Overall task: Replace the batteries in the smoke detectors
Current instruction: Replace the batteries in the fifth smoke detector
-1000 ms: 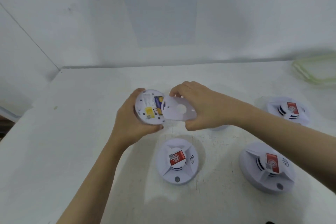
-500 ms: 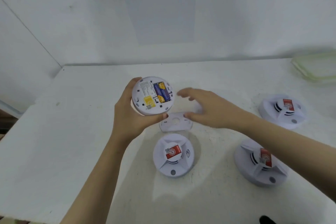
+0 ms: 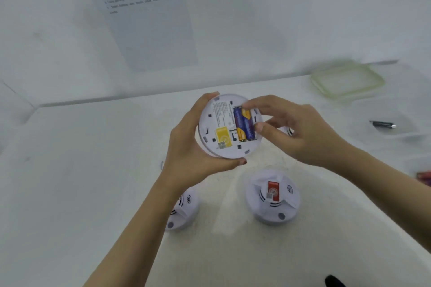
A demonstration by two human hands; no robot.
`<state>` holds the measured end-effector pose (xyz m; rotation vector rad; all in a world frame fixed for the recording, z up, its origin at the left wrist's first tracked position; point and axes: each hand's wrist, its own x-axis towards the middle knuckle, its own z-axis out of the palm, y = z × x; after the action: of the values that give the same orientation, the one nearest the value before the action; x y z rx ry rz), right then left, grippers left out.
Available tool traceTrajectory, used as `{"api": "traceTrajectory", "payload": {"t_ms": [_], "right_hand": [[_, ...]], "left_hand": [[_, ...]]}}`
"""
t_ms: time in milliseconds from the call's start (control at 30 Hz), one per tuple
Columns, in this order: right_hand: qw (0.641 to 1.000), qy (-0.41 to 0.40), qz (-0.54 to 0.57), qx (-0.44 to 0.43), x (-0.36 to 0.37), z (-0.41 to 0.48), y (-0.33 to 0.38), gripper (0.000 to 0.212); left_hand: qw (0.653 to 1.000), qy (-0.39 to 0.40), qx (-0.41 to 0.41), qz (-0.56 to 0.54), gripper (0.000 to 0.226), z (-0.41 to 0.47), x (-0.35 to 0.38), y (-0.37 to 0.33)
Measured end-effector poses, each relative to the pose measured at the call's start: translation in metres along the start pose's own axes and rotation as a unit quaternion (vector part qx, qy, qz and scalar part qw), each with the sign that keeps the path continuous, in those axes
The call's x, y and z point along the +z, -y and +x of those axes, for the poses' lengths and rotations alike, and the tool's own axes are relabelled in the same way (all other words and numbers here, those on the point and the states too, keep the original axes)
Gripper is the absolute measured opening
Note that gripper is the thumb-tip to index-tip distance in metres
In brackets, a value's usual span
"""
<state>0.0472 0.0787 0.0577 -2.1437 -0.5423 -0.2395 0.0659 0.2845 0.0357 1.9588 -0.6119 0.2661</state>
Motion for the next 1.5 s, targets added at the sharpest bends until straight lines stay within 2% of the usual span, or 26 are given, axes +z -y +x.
{"api": "traceTrajectory", "payload": {"t_ms": [267, 367, 533, 600, 700, 767, 933, 1067, 1167, 1300, 1400, 1500], "right_hand": [[0.996, -0.037, -0.073, 0.042, -0.053, -0.035, -0.022, 0.016], [0.992, -0.042, -0.102, 0.058, -0.068, -0.045, -0.032, 0.020], [0.992, -0.036, -0.089, 0.081, -0.092, -0.059, -0.043, 0.029], [0.993, -0.026, -0.060, 0.097, -0.101, -0.065, -0.047, 0.028], [0.991, -0.029, -0.074, 0.107, -0.113, -0.070, -0.053, 0.024], [0.990, -0.066, -0.079, 0.101, -0.119, -0.073, -0.057, 0.021], [0.972, -0.164, -0.168, 0.028, -0.134, -0.084, -0.070, 0.014], [0.965, -0.213, -0.154, 0.011, -0.148, -0.104, -0.079, 0.017], [0.973, -0.169, -0.158, 0.011, -0.159, -0.120, -0.090, 0.020], [0.976, -0.082, -0.201, 0.001, -0.176, -0.137, -0.107, 0.037], [0.973, -0.052, -0.225, -0.005, -0.188, -0.147, -0.114, 0.022], [0.977, -0.035, -0.211, 0.026, -0.200, -0.155, -0.114, 0.013]], "left_hand": [[0.999, 0.036, 0.020, 0.032, 0.101, 0.021, 0.064, -0.029], [0.997, 0.053, 0.033, 0.049, 0.101, 0.027, 0.086, -0.035], [0.996, 0.065, 0.038, 0.047, 0.104, 0.031, 0.116, -0.040], [0.997, 0.066, 0.034, 0.034, 0.105, 0.032, 0.126, -0.041], [0.996, 0.071, 0.035, 0.036, 0.103, 0.038, 0.140, -0.047], [0.996, 0.072, 0.042, 0.033, 0.102, 0.042, 0.148, -0.052], [0.995, 0.081, 0.051, 0.012, 0.102, 0.046, 0.174, -0.058], [0.994, 0.092, 0.061, 0.004, 0.103, 0.045, 0.194, -0.061], [0.994, 0.094, 0.054, -0.016, 0.101, 0.040, 0.210, -0.064], [0.993, 0.104, 0.050, -0.014, 0.101, 0.038, 0.228, -0.068], [0.993, 0.111, 0.049, 0.005, 0.101, 0.039, 0.237, -0.070], [0.993, 0.110, 0.039, 0.019, 0.104, 0.041, 0.244, -0.070]]}}
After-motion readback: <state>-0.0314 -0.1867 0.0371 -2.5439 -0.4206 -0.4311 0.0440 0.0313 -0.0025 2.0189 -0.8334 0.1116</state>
